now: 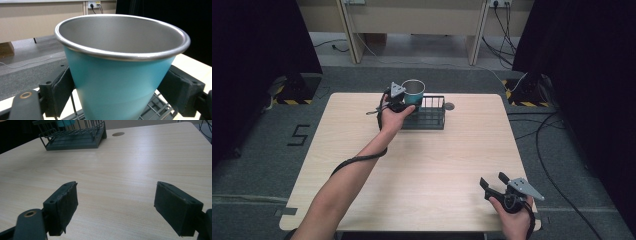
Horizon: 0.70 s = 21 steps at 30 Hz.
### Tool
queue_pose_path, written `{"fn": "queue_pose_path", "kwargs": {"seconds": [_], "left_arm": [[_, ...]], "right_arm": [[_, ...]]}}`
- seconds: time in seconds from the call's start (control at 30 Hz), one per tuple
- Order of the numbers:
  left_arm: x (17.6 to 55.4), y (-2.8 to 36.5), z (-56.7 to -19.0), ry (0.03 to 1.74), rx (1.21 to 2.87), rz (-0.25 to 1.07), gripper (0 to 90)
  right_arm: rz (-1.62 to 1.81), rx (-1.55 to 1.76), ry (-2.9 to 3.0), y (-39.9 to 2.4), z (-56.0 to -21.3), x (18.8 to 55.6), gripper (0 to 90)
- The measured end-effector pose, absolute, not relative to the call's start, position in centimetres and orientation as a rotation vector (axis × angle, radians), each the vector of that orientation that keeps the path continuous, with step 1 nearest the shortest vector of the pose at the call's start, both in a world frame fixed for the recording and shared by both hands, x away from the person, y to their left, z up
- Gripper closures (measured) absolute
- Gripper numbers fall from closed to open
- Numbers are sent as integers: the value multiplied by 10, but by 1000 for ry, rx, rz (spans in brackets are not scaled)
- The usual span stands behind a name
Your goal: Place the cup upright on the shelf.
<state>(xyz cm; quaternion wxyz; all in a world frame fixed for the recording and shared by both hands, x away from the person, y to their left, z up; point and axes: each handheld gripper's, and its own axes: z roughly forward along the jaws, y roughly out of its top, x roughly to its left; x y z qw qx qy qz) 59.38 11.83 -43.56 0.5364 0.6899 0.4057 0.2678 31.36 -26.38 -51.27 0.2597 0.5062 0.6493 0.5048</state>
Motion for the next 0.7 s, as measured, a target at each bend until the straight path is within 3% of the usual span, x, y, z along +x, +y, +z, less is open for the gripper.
{"fn": "queue_pose_path", "kwargs": {"seconds": [0.7], "left_arm": [[597, 115, -446, 988, 1698, 601, 161]], "right_arm": [[1368, 1368, 1765, -263, -513, 314, 199]]}}
